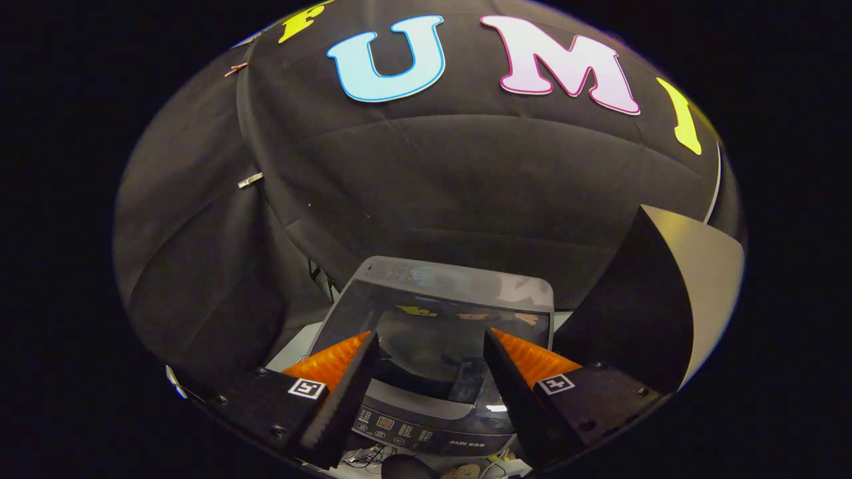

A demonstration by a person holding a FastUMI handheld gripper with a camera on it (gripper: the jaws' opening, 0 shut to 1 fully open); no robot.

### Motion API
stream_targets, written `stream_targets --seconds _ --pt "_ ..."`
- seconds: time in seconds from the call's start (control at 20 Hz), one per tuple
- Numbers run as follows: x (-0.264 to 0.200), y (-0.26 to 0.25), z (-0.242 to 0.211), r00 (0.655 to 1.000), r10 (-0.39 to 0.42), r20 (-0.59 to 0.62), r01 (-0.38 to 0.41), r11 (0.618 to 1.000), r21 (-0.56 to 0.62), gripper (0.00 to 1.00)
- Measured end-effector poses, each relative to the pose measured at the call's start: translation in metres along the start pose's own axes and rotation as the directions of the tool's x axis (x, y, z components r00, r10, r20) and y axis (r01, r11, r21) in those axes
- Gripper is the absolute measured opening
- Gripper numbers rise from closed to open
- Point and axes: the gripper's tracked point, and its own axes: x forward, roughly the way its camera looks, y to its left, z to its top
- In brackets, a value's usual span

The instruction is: Put the clothes into the washing machine and then close the washing machine lid.

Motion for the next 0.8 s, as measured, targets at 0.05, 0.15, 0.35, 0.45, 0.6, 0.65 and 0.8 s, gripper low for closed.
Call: stream_targets --seconds 0.05,0.15,0.35,0.45,0.6,0.65,0.8 --pt "-0.008 0.001 0.005 1.000 0.005 0.019 -0.005 1.000 -0.006 0.99" --pt "-0.026 0.002 0.016 0.997 0.011 0.071 -0.010 1.000 -0.022 0.99" --pt "-0.075 0.001 0.041 0.977 0.036 0.209 -0.024 0.998 -0.058 0.99" --pt "-0.102 -0.001 0.043 0.961 0.049 0.274 -0.031 0.997 -0.070 0.99" --pt "-0.134 -0.012 0.052 0.928 0.054 0.368 -0.020 0.995 -0.094 0.99" --pt "-0.146 -0.017 0.055 0.916 0.053 0.397 -0.014 0.995 -0.100 0.99" --pt "-0.181 -0.033 0.049 0.882 0.045 0.469 0.008 0.994 -0.110 0.99"
